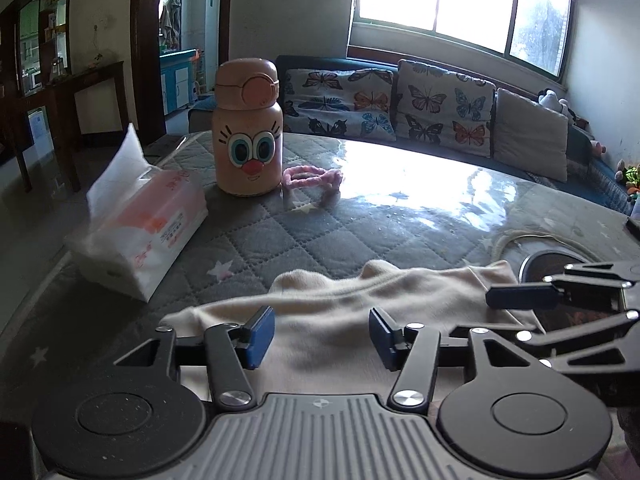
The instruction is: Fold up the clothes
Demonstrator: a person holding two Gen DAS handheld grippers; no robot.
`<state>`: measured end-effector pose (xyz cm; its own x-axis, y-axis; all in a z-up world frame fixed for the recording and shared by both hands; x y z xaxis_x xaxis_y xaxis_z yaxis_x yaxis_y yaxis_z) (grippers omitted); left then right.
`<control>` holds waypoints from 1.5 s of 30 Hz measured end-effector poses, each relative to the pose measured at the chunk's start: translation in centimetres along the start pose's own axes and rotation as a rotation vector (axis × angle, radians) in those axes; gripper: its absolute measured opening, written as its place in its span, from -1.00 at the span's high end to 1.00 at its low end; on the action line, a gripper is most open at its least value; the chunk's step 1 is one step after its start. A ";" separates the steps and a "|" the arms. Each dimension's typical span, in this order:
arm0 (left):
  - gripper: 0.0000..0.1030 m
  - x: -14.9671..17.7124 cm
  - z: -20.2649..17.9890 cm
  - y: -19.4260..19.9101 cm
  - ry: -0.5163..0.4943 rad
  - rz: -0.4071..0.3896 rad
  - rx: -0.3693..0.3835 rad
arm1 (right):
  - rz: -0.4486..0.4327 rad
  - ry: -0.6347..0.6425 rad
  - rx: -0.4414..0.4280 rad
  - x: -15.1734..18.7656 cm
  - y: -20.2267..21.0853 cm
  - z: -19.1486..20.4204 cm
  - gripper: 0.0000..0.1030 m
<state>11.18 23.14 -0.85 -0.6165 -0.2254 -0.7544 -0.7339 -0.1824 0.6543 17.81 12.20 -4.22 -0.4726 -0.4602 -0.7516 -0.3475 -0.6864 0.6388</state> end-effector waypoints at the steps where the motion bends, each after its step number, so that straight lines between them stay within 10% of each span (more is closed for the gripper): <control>1: -0.17 0.3 0.0 0.5 -0.001 -0.001 -0.001 | 0.001 0.002 -0.004 0.3 0.4 0.2 -0.03; 21: -0.38 8.2 1.3 6.3 -0.014 0.026 -0.078 | 0.017 0.072 0.069 7.9 5.9 2.3 -0.03; 45: -1.00 9.8 0.8 9.8 0.041 -0.028 -0.081 | -0.043 0.088 0.144 7.8 5.3 4.5 -0.80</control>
<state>-2.31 19.93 -1.89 -0.5830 -0.2574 -0.7706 -0.7242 -0.2653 0.6365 8.64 7.56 -5.94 -0.3843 -0.4843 -0.7860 -0.4811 -0.6215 0.6183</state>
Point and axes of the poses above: each gripper's, at about its wrist camera, not at the fingertips, and y roughly against the way its jaws point, z to its left, x to its underside, the point moved 5 cm from there along -y, roughly the way its jaws point, and after that the axes turned 2 degrees about -x, right-handed, at the moved point
